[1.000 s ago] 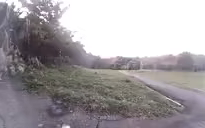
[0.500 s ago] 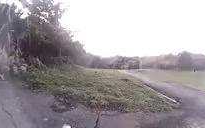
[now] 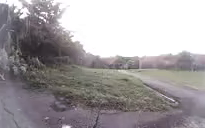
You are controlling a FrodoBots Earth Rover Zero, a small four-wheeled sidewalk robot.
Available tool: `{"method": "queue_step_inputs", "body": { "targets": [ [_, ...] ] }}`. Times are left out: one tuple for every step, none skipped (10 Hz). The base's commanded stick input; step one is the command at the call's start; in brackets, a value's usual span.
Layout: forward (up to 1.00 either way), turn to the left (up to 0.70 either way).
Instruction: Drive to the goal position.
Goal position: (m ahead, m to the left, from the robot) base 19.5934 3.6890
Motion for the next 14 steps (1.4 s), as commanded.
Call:
{"method": "queue_step_inputs", "body": {
  "targets": [
    [0.0,-0.7],
    [0.0,-0.7],
    [0.0,-0.7],
    [0.0,-0.7],
    [0.0,-0.7],
    [0.0,-0.7],
    [0.0,-0.7],
    [0.0,-0.7],
    [0.0,-0.7],
    [0.0,-0.7],
    [0.0,-0.7],
    [0.0,-0.7],
    [0.0,-0.7],
    [0.0,-0.7]
  ]
}}
